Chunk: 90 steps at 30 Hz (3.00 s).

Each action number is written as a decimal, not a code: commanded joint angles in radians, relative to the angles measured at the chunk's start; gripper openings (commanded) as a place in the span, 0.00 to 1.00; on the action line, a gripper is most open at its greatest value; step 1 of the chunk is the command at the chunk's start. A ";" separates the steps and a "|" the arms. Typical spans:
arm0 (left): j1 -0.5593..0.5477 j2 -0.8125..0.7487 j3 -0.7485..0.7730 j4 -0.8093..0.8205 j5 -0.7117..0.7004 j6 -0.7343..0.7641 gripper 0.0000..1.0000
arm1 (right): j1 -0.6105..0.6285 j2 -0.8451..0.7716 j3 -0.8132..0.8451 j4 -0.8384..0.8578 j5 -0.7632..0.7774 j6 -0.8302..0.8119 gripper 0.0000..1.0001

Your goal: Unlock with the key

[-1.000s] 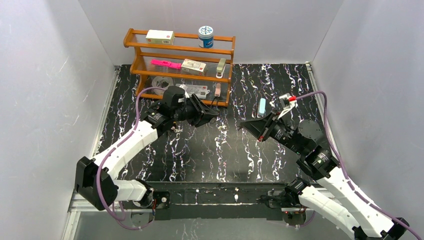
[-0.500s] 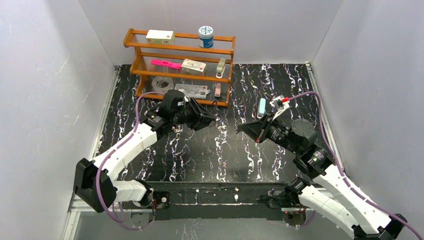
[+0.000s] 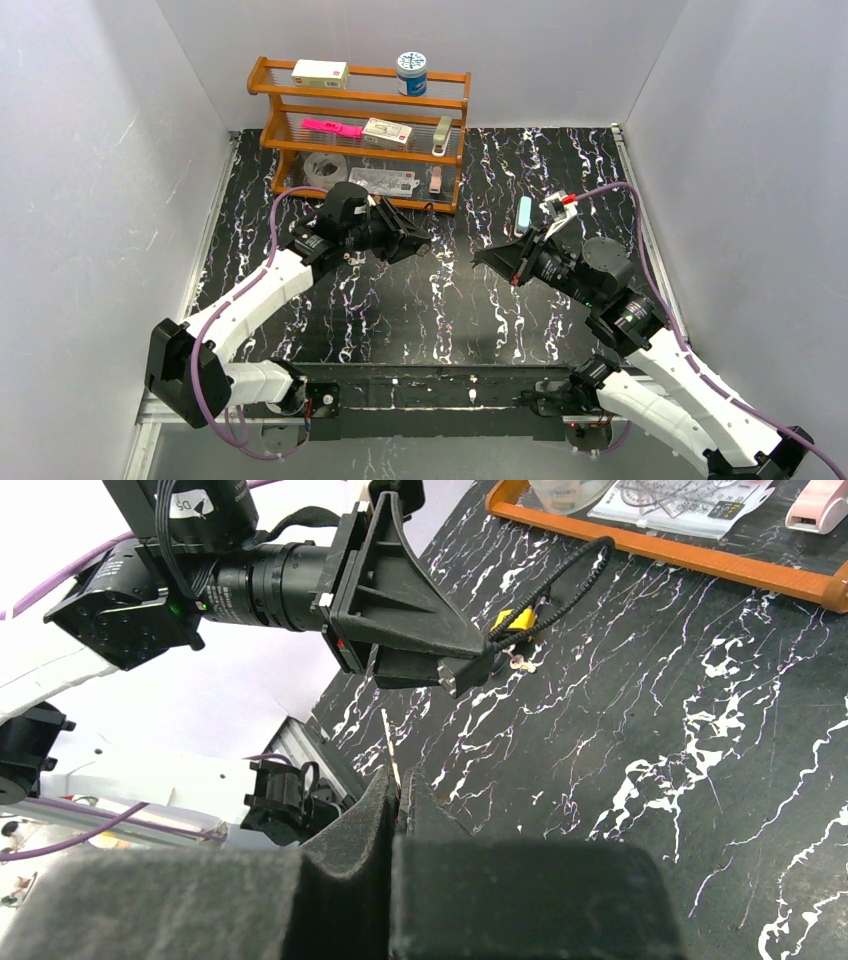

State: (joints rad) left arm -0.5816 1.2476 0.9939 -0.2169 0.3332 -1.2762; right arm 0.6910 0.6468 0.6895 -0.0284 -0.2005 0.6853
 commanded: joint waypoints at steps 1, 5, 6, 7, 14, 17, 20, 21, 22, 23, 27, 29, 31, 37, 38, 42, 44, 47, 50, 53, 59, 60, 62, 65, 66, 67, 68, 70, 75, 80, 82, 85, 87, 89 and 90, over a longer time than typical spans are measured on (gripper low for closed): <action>0.006 -0.048 -0.014 0.012 0.004 -0.003 0.00 | -0.001 0.005 -0.011 0.030 -0.009 0.004 0.01; 0.006 -0.051 -0.024 0.019 -0.003 -0.002 0.00 | -0.002 0.010 -0.015 0.030 -0.010 0.007 0.01; 0.006 -0.052 -0.024 0.019 -0.006 -0.002 0.00 | -0.002 0.011 -0.016 0.030 -0.008 0.007 0.01; 0.006 -0.054 -0.025 0.017 -0.009 -0.003 0.00 | -0.002 0.014 -0.016 0.030 -0.007 0.007 0.01; 0.006 -0.097 -0.095 0.129 -0.018 -0.094 0.00 | -0.002 0.046 -0.015 0.005 0.003 0.016 0.01; 0.007 -0.122 -0.165 0.276 -0.006 -0.190 0.00 | -0.001 0.077 -0.008 -0.004 0.035 0.033 0.01; 0.006 -0.132 -0.236 0.416 0.012 -0.283 0.00 | -0.001 0.135 0.007 -0.044 0.087 0.067 0.01; 0.006 -0.131 -0.256 0.453 0.022 -0.302 0.00 | -0.001 0.158 0.014 -0.063 0.102 0.079 0.01; 0.006 -0.126 -0.274 0.479 0.027 -0.311 0.00 | -0.001 0.178 0.018 -0.075 0.115 0.090 0.01; 0.006 -0.122 -0.283 0.491 0.027 -0.304 0.00 | -0.001 0.200 0.021 -0.080 0.124 0.095 0.01; -0.002 -0.055 -0.245 0.418 -0.008 -0.084 0.00 | -0.002 0.264 0.036 -0.122 0.193 0.119 0.01; -0.034 -0.015 -0.189 0.305 -0.086 0.078 0.00 | -0.001 0.282 0.040 -0.140 0.231 0.119 0.01; -0.094 0.039 -0.120 0.177 -0.207 0.239 0.00 | -0.001 0.287 0.037 -0.144 0.238 0.121 0.01; -0.306 0.295 0.079 -0.172 -0.577 0.545 0.00 | -0.002 0.266 0.021 -0.180 0.285 0.129 0.01; -0.340 0.329 0.093 -0.196 -0.626 0.568 0.00 | -0.002 0.260 0.018 -0.185 0.293 0.131 0.01; -0.392 0.439 0.123 -0.246 -0.727 0.650 0.00 | -0.002 0.242 0.012 -0.204 0.311 0.135 0.01; -0.416 0.463 0.134 -0.250 -0.777 0.688 0.02 | -0.002 0.237 0.013 -0.222 0.320 0.135 0.01; -0.432 0.493 0.158 -0.267 -0.815 0.738 0.09 | -0.003 0.231 0.010 -0.243 0.335 0.140 0.01; -0.434 0.518 0.170 -0.288 -0.819 0.753 0.18 | -0.002 0.222 0.001 -0.250 0.341 0.144 0.01; -0.434 0.525 0.170 -0.293 -0.821 0.760 0.38 | -0.003 0.208 -0.007 -0.254 0.347 0.146 0.01; -0.434 0.521 0.204 -0.293 -0.818 0.779 0.61 | -0.002 0.194 -0.010 -0.268 0.361 0.145 0.01; -0.434 0.522 0.213 -0.293 -0.822 0.783 0.61 | -0.002 0.190 -0.011 -0.269 0.362 0.145 0.01; -0.434 0.529 0.226 -0.290 -0.831 0.786 0.60 | -0.002 0.187 -0.014 -0.270 0.362 0.144 0.01; -0.434 0.543 0.245 -0.270 -0.826 0.785 0.50 | -0.002 0.181 -0.016 -0.275 0.363 0.141 0.01; -0.434 0.553 0.249 -0.259 -0.815 0.785 0.46 | -0.003 0.179 -0.017 -0.275 0.363 0.141 0.01; -0.434 0.560 0.255 -0.252 -0.803 0.785 0.42 | -0.004 0.178 -0.018 -0.278 0.364 0.141 0.01; -0.433 0.580 0.262 -0.251 -0.794 0.785 0.37 | -0.004 0.176 -0.019 -0.279 0.365 0.142 0.01; -0.429 0.615 0.271 -0.256 -0.783 0.780 0.35 | -0.004 0.173 -0.019 -0.284 0.369 0.143 0.01; -0.402 0.656 0.261 -0.241 -0.720 0.762 0.33 | -0.004 0.160 -0.019 -0.300 0.379 0.142 0.01; -0.395 0.653 0.247 -0.224 -0.703 0.766 0.27 | -0.007 0.158 -0.019 -0.305 0.379 0.145 0.01; -0.388 0.648 0.239 -0.212 -0.693 0.770 0.18 | -0.007 0.159 -0.018 -0.303 0.379 0.146 0.01; -0.372 0.635 0.223 -0.194 -0.672 0.773 0.09 | -0.008 0.166 -0.012 -0.301 0.377 0.148 0.01; -0.363 0.615 0.216 -0.184 -0.658 0.781 0.03 | -0.008 0.171 -0.008 -0.300 0.377 0.150 0.01; -0.357 0.588 0.213 -0.173 -0.632 0.797 0.00 | -0.008 0.177 -0.005 -0.299 0.377 0.151 0.01; -0.356 0.570 0.212 -0.163 -0.612 0.812 0.00 | -0.008 0.180 -0.004 -0.298 0.377 0.153 0.01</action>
State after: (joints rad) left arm -0.9558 1.8866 1.2320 -0.3820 -0.3290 -0.4961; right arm 0.6872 0.8188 0.6720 -0.3424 0.1581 0.8295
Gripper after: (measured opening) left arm 0.023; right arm 0.042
